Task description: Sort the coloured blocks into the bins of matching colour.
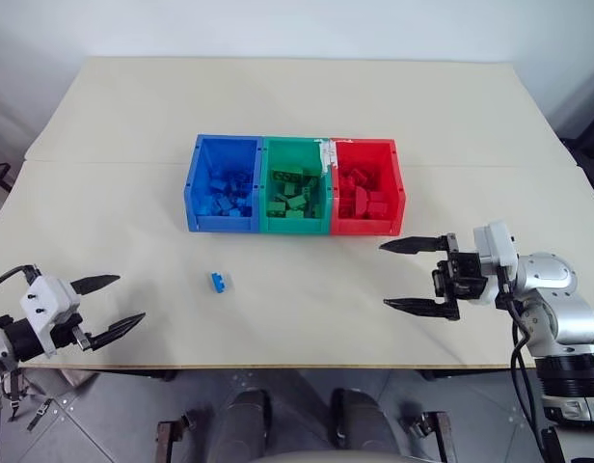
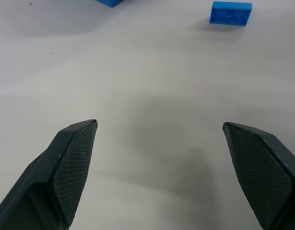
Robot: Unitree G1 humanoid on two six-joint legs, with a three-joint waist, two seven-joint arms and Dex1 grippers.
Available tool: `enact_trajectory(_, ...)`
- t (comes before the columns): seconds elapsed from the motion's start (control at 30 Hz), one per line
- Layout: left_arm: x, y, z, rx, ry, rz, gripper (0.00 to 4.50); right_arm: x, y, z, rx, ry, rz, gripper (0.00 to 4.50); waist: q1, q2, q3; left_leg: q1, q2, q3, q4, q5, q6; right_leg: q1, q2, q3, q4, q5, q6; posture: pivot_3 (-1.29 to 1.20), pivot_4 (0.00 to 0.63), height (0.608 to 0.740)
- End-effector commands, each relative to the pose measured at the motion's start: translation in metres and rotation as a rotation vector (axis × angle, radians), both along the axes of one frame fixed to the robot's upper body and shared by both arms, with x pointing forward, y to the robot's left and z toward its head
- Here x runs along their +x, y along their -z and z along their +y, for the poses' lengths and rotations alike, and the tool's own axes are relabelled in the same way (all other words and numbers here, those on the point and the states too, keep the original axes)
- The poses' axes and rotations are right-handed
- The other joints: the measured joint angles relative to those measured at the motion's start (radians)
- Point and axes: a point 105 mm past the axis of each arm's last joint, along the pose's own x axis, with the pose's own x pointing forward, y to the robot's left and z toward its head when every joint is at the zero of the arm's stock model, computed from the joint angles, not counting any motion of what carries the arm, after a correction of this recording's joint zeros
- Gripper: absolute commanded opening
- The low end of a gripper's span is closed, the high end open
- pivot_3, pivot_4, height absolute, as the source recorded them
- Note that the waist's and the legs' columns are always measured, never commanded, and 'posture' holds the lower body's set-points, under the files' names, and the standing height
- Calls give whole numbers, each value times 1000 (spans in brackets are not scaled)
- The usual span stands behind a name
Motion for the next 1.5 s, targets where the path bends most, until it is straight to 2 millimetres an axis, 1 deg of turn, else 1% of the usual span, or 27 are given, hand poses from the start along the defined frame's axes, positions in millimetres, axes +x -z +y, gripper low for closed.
enact_trajectory(0.03,9,-27,-22,-16,77,-92,4463,-5,-5,-3,-17,-15,-18,4500,1,0,0,0,0,0,0,0,0,0,0,0,0,0,0,0,150,740)
enact_trajectory(0.13,12,-30,-58,-58,217,-53,4463,-4,-5,-7,-27,0,-12,4500,1,0,0,0,0,-1,0,0,0,0,-1,0,0,0,0,0,150,740)
enact_trajectory(0.23,24,-26,-88,-57,279,-25,4463,-4,-4,-9,-37,14,-8,4500,-1,1,0,0,0,-1,0,0,0,0,0,0,1,0,0,0,150,740)
enact_trajectory(0.33,35,-16,-107,-61,295,18,4463,-4,-3,-9,-40,23,-6,4500,0,1,0,0,0,2,0,0,0,0,2,0,3,0,0,0,150,740)
enact_trajectory(0.4,37,0,-116,-36,311,56,4463,-5,-4,-10,-38,32,-8,4500,-3,1,0,0,-4,4,0,0,0,0,3,0,3,0,0,0,150,740)
enact_trajectory(0.5,38,19,-114,28,286,103,4463,-7,-3,-10,-34,46,-13,4500,-4,1,0,0,-3,4,0,0,-1,0,4,1,2,0,0,0,150,740)
enact_trajectory(0.63,44,23,-112,-21,221,129,4463,-6,-6,-13,-24,81,-25,4500,0,1,0,0,-3,5,0,0,0,0,3,1,2,0,0,0,150,740)
enact_trajectory(0.77,46,27,-110,-24,217,145,3641,-5,-6,-12,-19,91,-32,4500,2,1,0,2,-3,4,1,0,-1,0,2,1,2,0,0,0,150,740)
enact_trajectory(0.8,46,28,-111,-23,220,146,3250,-5,-7,-12,-16,93,-33,4500,1,1,0,2,-3,4,1,1,-1,0,2,1,2,0,0,0,150,740)
enact_trajectory(0.9,46,27,-114,-42,220,147,2425,-5,-6,-11,-13,96,-33,4500,1,1,0,3,-3,3,1,1,-2,0,2,1,2,0,0,0,150,740)
enact_trajectory(0.93,48,25,-114,-53,213,142,2129,-5,-6,-11,-12,97,-32,4500,1,1,0,3,-3,3,1,1,-2,0,2,1,2,0,0,0,150,740)
enact_trajectory(1.0,56,14,-114,-63,192,66,1560,-5,-6,-11,-11,99,-31,4500,3,1,0,3,-2,3,1,1,-2,1,2,1,2,0,0,0,150,740)
enact_trajectory(1.03,62,4,-114,-101,177,15,1453,-4,-6,-11,-11,100,-32,4500,3,1,0,3,-2,3,1,1,-2,1,2,1,2,0,0,0,150,740)
enact_trajectory(1.17,80,-42,-119,-258,164,-131,1455,-2,-6,-10,-8,110,-37,4500,6,1,0,1,-3,3,1,2,-2,0,2,0,3,0,0,0,150,740)
enact_trajectory(1.23,93,-66,-122,-300,153,-179,1455,-1,-6,-10,-5,115,-39,4500,6,1,0,1,-4,3,1,2,-2,0,2,0,4,0,0,0,150,740)
enact_trajectory(1.3,109,-88,-127,-298,139,-225,1455,1,-6,-9,-2,120,-41,4500,10,1,0,0,-5,3,2,2,-2,1,2,-1,5,0,0,0,150,740)
enact_trajectory(1.33,113,-94,-128,-292,137,-244,1455,2,-6,-9,-1,121,-41,4500,11,1,0,0,-6,4,2,2,-2,1,2,-1,5,0,1,0,150,740)
enact_trajectory(1.43,143,-102,-121,-300,3,-225,1455,4,-9,-6,31,131,-33,4500,12,1,0,0,-7,4,2,3,-2,1,3,-1,4,1,1,0,150,740)
enact_trajectory(1.5,153,-102,-123,-282,-14,-230,2195,4,-10,-4,41,131,-31,4500,11,1,0,0,-7,5,2,3,-2,1,3,-1,4,1,1,0,150,740)
